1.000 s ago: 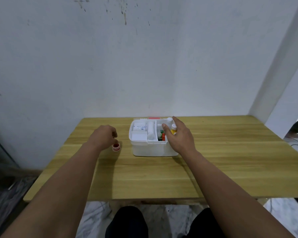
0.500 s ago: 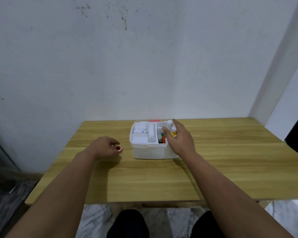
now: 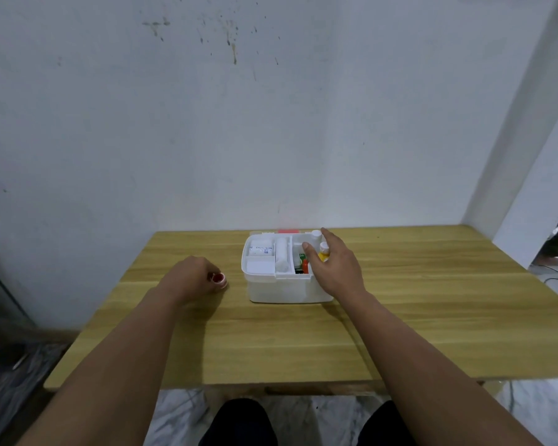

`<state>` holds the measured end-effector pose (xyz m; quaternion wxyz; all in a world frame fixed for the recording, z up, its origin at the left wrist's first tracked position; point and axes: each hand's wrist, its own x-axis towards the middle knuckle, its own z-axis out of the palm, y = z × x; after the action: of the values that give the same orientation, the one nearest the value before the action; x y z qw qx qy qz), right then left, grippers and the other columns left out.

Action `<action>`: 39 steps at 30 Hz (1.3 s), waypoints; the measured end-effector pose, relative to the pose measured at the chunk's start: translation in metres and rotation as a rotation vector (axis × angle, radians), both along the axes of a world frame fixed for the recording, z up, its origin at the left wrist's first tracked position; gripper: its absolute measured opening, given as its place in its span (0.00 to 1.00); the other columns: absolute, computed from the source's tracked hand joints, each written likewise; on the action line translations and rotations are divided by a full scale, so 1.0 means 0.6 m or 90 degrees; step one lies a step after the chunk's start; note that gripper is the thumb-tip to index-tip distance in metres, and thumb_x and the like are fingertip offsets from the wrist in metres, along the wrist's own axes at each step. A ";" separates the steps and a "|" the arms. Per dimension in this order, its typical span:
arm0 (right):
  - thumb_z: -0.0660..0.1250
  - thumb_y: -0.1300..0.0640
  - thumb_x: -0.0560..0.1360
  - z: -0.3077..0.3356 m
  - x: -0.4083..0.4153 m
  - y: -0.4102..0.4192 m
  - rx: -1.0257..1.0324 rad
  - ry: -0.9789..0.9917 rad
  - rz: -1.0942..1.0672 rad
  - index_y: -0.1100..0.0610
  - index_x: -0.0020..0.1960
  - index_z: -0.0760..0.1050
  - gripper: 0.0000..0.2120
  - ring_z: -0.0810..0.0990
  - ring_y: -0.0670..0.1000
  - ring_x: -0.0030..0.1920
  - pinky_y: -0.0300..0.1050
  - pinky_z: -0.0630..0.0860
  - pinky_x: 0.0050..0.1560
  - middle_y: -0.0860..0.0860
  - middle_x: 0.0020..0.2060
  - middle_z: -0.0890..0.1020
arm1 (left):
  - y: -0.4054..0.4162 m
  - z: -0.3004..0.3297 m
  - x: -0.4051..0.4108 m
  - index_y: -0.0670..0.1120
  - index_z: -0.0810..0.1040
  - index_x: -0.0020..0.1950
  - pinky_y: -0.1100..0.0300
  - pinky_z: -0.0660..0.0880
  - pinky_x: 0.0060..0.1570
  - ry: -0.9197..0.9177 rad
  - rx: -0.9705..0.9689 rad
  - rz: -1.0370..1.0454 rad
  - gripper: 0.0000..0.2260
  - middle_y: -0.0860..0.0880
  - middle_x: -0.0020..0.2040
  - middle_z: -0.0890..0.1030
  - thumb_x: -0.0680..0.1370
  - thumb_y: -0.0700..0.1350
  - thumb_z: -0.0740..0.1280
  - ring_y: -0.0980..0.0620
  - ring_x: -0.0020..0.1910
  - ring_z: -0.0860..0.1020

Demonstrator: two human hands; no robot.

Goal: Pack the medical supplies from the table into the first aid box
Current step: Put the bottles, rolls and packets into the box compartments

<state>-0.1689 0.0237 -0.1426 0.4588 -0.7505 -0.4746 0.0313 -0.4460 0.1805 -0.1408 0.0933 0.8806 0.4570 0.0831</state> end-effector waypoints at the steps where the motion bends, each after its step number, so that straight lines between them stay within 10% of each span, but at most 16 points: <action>1: 0.63 0.36 0.79 0.000 0.000 -0.001 -0.002 0.001 0.002 0.52 0.79 0.65 0.34 0.73 0.49 0.71 0.48 0.72 0.66 0.49 0.75 0.72 | 0.003 0.008 0.001 0.52 0.86 0.44 0.59 0.73 0.36 -0.017 0.004 0.002 0.12 0.56 0.34 0.80 0.75 0.59 0.71 0.54 0.36 0.78; 10: 0.63 0.36 0.79 0.000 -0.002 -0.001 -0.006 -0.006 -0.002 0.52 0.79 0.65 0.33 0.73 0.50 0.71 0.48 0.71 0.65 0.49 0.75 0.71 | -0.025 0.149 0.078 0.50 0.86 0.43 0.61 0.79 0.37 -0.251 -0.045 -0.024 0.09 0.55 0.31 0.84 0.73 0.55 0.76 0.58 0.32 0.83; 21: 0.64 0.37 0.79 0.002 -0.003 -0.004 -0.001 -0.004 -0.002 0.52 0.79 0.65 0.33 0.73 0.50 0.71 0.47 0.71 0.64 0.49 0.75 0.71 | -0.075 0.144 0.173 0.46 0.86 0.47 0.59 0.76 0.38 0.134 0.013 -0.079 0.12 0.50 0.38 0.85 0.72 0.53 0.76 0.51 0.42 0.83; 39: 0.63 0.36 0.79 0.002 -0.003 -0.003 -0.007 -0.005 0.000 0.52 0.79 0.65 0.34 0.74 0.50 0.70 0.47 0.71 0.63 0.49 0.75 0.71 | -0.074 0.130 0.161 0.50 0.83 0.41 0.62 0.70 0.32 0.031 -0.022 -0.035 0.11 0.54 0.37 0.84 0.68 0.53 0.80 0.55 0.37 0.83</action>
<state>-0.1704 0.0218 -0.1412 0.4529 -0.7533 -0.4759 0.0312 -0.3496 0.1363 -0.0625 0.0994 0.8930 0.4359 0.0511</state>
